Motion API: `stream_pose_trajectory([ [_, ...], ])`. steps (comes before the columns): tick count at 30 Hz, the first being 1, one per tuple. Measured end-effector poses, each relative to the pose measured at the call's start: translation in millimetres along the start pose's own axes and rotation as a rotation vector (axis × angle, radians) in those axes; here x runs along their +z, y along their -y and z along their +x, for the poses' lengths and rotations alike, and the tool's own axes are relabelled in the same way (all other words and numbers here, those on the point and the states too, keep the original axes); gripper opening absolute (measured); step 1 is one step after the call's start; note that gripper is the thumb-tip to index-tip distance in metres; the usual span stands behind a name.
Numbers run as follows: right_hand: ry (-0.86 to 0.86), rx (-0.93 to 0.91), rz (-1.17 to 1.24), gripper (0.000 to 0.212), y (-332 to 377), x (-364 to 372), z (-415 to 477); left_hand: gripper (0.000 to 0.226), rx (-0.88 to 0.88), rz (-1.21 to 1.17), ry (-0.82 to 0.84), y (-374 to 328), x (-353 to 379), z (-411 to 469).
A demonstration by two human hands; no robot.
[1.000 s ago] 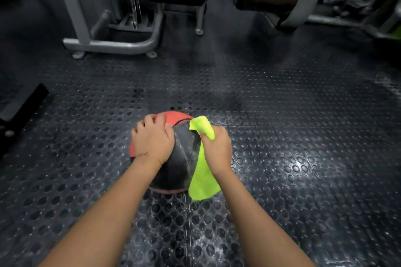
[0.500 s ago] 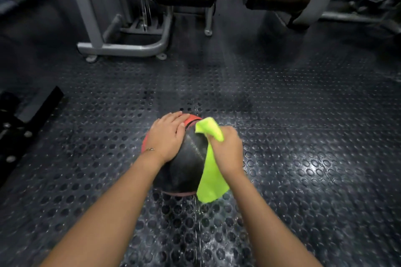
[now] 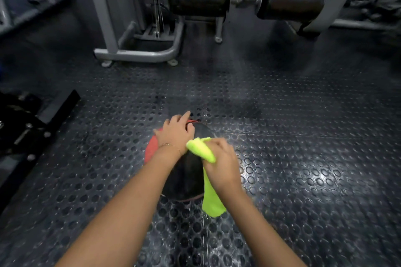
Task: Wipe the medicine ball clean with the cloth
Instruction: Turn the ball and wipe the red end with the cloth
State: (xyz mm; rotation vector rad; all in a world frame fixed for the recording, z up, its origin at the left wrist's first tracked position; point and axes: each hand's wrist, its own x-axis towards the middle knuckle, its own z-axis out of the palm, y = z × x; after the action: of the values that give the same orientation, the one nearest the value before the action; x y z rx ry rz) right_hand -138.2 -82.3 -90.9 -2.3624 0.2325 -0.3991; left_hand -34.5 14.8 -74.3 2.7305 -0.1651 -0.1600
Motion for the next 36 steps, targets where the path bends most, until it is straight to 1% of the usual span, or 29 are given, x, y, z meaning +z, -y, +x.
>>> stream_pose_trajectory([
  [1, 0.029, -0.066, 0.0, 0.03, -3, 0, -4, 0.043, -0.024, -0.023, 0.014, 3, 0, 2],
  [2, 0.041, -0.085, 0.0, 0.03, -7, -2, -1, 0.042, -0.031, -0.039, 0.016, 7, -1, 3],
  [3, 0.04, -0.036, 0.021, 0.026, -12, -4, 7, 0.041, -0.023, -0.051, 0.012, 11, -1, 3],
  [5, 0.013, 0.164, 0.12, 0.014, -18, -6, 28, 0.04, -0.008, -0.066, -0.02, 17, 0, -1],
  [6, -0.004, 0.242, 0.157, 0.013, -21, -6, 36, 0.04, -0.017, -0.072, -0.033, 17, 0, -3],
  [7, -0.015, 0.253, 0.145, 0.013, -21, -3, 37, 0.04, -0.034, -0.075, -0.04, 17, 0, -3],
  [8, -0.013, 0.212, 0.113, 0.013, -20, -1, 32, 0.04, -0.047, -0.078, -0.044, 17, 0, -3],
  [9, -0.006, 0.13, 0.085, 0.017, -17, 1, 22, 0.039, -0.052, -0.082, -0.048, 17, 0, -3],
  [11, 0.021, -0.002, 0.089, 0.025, -15, 2, -2, 0.039, -0.03, -0.093, -0.04, 20, 0, -2],
  [13, 0.036, -0.041, 0.077, 0.022, -17, -2, -3, 0.038, 0.004, -0.098, -0.041, 24, 1, -1],
  [14, 0.031, -0.007, 0.068, 0.018, -19, -4, 6, 0.038, 0.014, -0.099, -0.044, 25, 2, -1],
  [16, 0.01, 0.158, 0.109, 0.008, -19, -6, 24, 0.038, 0.019, -0.091, -0.058, 24, 4, -4],
  [18, -0.04, 0.252, 0.122, 0.008, -14, -4, 27, 0.038, 0.005, -0.09, -0.065, 22, 5, -7],
  [19, -0.051, 0.228, 0.091, 0.008, -11, -1, 20, 0.038, 0.001, -0.097, -0.066, 22, 4, -8],
  [21, -0.034, 0.105, 0.071, 0.017, -6, 3, -4, 0.037, 0.014, -0.122, -0.066, 28, 3, -9],
  [23, -0.01, 0.031, 0.071, 0.02, -6, 3, -19, 0.036, 0.056, -0.135, -0.066, 36, 2, -12],
  [25, -0.007, 0.054, 0.073, 0.018, -9, 1, -10, 0.036, 0.1, -0.132, -0.082, 39, 3, -18],
  [28, -0.05, 0.16, 0.083, 0.013, -8, 5, 4, 0.036, 0.101, -0.107, -0.127, 40, 7, -27],
  [29, -0.064, 0.166, 0.059, 0.014, -7, 6, 2, 0.036, 0.102, -0.103, -0.138, 41, 7, -28],
  [31, -0.056, 0.115, 0.025, 0.019, -4, 8, -14, 0.037, 0.115, -0.093, -0.11, 41, 4, -29],
  [32, -0.043, 0.079, 0.021, 0.022, -4, 7, -26, 0.037, 0.098, -0.083, -0.07, 38, 1, -27],
  [34, -0.038, 0.004, 0.038, 0.029, -3, 4, -48, 0.04, 0.003, -0.046, 0.001, 29, -5, -23],
  [36, -0.034, -0.064, 0.041, 0.035, -2, 4, -62, 0.041, -0.072, -0.006, 0.022, 23, -6, -22],
])
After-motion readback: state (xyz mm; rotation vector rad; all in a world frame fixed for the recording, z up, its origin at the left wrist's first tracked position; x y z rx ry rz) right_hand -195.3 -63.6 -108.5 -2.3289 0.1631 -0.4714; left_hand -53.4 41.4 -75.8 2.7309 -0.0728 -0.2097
